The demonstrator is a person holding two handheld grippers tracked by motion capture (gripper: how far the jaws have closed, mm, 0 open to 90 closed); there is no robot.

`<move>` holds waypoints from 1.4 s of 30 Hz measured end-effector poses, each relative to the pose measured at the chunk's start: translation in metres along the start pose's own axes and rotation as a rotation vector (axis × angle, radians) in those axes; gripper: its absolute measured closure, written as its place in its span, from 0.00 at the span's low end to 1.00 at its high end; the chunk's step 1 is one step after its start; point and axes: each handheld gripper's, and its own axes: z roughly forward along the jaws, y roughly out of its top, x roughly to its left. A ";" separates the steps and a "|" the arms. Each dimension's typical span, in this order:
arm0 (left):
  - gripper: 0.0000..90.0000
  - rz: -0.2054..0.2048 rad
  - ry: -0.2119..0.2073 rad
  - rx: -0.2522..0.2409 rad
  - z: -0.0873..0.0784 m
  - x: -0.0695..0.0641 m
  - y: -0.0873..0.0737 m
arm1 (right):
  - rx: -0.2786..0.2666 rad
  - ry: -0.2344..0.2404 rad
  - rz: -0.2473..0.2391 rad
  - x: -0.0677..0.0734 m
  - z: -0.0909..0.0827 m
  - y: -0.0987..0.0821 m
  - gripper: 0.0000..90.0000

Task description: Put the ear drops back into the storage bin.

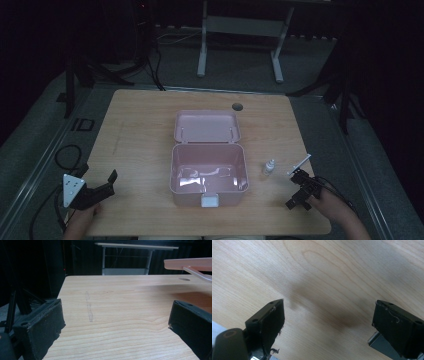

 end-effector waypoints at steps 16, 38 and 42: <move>0.00 -0.003 -0.002 -0.001 0.000 0.000 0.000 | -0.011 -0.025 -0.026 -0.002 -0.009 0.014 0.12; 0.00 -0.005 -0.006 0.002 0.000 0.000 0.000 | -0.015 0.001 -0.035 -0.004 -0.020 0.071 0.12; 0.00 -0.006 -0.007 0.001 0.000 0.000 0.000 | -0.020 0.001 -0.039 -0.001 -0.020 0.083 0.12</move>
